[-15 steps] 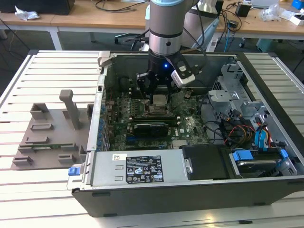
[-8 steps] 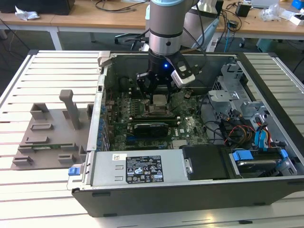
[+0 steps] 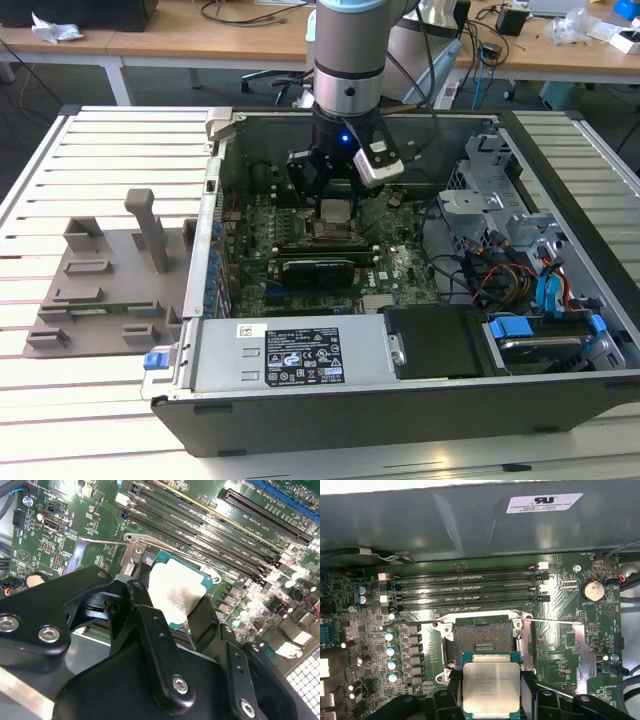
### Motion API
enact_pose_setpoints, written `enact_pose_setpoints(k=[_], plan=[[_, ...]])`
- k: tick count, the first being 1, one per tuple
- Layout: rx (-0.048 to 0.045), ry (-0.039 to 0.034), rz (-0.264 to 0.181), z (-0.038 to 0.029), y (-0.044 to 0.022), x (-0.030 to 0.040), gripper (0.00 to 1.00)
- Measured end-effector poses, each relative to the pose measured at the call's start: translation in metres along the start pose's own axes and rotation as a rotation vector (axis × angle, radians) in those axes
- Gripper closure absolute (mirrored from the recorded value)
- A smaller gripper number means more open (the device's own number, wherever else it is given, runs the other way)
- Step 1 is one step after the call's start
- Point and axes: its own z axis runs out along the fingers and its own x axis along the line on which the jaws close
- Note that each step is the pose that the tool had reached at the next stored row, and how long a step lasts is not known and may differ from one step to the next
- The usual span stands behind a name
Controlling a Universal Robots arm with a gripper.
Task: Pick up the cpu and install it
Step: 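Place the cpu into insertion slot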
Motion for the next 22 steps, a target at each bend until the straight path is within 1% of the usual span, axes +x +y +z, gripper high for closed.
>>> enact_pose_setpoints(k=[15,22], plan=[[0.0022,0.002,0.059,0.0,0.0,0.0,0.45],[0.0028,0.0027,0.079,0.0,0.0,0.0,0.45]])
